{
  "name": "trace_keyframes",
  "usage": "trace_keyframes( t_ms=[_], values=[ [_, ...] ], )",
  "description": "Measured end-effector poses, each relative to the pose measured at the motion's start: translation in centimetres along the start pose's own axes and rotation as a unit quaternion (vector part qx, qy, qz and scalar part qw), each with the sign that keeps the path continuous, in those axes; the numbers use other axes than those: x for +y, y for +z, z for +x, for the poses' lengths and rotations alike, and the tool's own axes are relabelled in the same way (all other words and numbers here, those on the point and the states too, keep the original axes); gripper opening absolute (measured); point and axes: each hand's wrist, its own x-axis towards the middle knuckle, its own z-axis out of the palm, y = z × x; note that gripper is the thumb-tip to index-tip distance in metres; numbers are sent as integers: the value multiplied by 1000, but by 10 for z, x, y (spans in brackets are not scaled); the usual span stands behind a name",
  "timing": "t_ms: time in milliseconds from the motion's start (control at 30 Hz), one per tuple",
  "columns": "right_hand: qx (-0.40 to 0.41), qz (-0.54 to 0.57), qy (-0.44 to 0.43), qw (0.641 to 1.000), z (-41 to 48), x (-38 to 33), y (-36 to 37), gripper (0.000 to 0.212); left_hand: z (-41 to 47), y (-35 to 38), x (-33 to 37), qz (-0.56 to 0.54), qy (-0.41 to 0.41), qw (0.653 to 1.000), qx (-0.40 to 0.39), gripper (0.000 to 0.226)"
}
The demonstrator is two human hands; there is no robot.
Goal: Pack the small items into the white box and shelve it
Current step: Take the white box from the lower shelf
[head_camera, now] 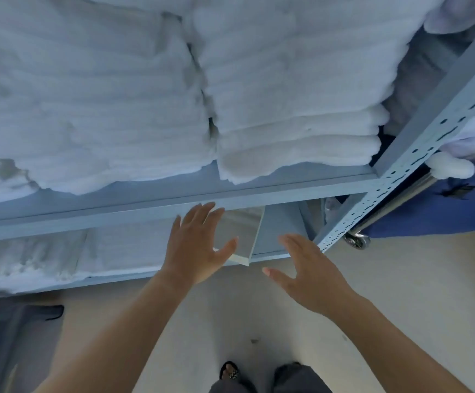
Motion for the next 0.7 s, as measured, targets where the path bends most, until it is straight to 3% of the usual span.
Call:
trace_keyframes(
  t_ms=[267, 467, 700],
  values=[
    [24, -9, -75, 997, 111, 66, 128, 67, 55, 105, -56, 26, -13, 989, 148, 71],
    [69, -30, -120, 990, 190, 111, 216, 67, 68, 157, -80, 54, 39, 952, 299, 70],
    [114, -36, -145, 982, 245, 144, 279, 65, 81, 185, -87, 59, 64, 915, 394, 76]
  ],
)
